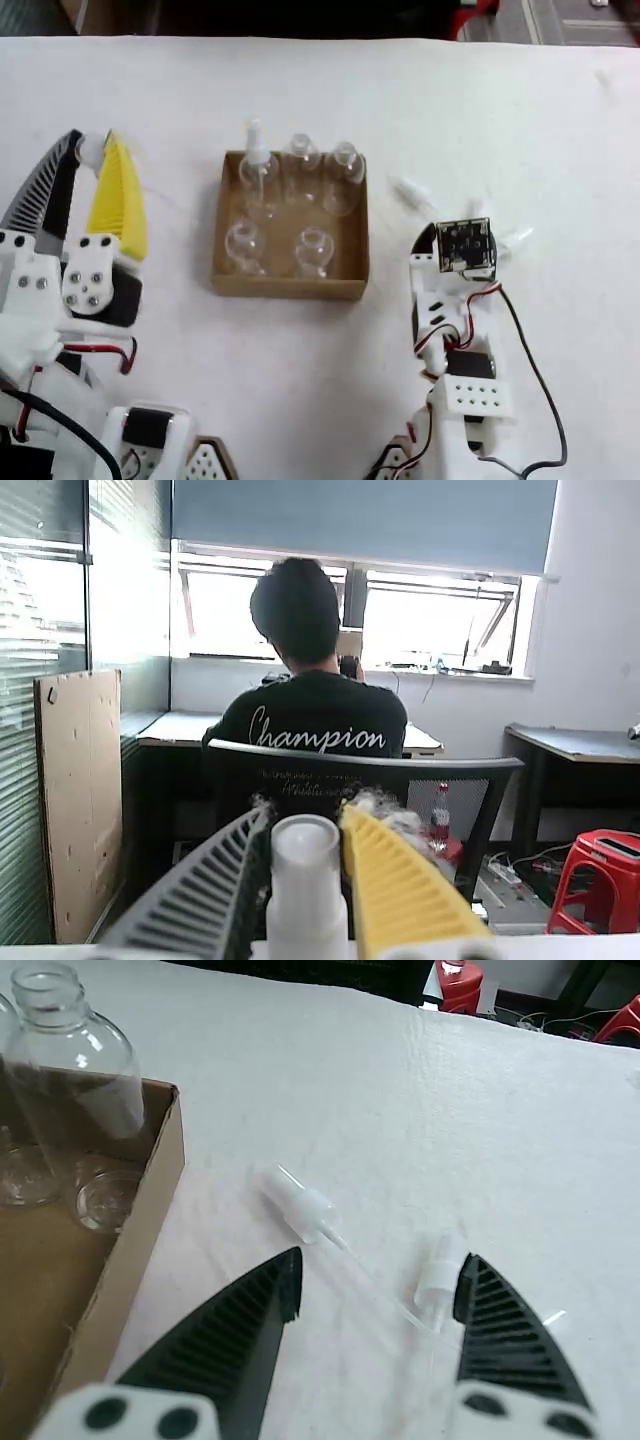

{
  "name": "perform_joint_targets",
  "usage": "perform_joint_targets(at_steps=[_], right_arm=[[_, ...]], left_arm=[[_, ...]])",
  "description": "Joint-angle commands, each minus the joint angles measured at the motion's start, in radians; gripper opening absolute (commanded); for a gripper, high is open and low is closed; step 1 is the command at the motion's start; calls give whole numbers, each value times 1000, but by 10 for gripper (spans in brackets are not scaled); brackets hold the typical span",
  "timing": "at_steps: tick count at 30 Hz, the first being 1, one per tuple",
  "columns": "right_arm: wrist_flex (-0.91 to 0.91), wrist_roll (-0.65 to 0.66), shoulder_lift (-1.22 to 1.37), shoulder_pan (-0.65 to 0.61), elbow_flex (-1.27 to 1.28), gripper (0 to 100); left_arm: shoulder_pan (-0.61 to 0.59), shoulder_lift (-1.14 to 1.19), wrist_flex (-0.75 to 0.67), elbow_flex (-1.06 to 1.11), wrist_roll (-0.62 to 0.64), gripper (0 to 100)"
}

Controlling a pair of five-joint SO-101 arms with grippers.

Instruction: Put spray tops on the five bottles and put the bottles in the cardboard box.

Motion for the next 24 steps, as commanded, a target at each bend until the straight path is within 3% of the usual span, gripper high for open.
perform_joint_targets(at_steps=[1, 7, 12, 15, 19, 22, 24], right_arm=[[-19, 9, -5, -5, -5, 226], [-19, 9, -5, -7, -5, 226], [-21, 9, -5, -7, -5, 226], [-24, 9, -5, -7, -5, 226], [-24, 9, -5, -7, -5, 226], [-24, 9, -5, -7, -5, 226], [-24, 9, -5, -7, -5, 226]], left_arm=[[15, 24, -92, -3, -8, 20], [22, 33, -54, 23, -3, 20], [107, 91, -305, 175, -12, 23], [136, 140, -433, 264, -143, 23], [248, 147, -497, 373, -344, 23], [289, 147, -532, 425, -407, 23], [288, 147, -549, 434, -381, 23]])
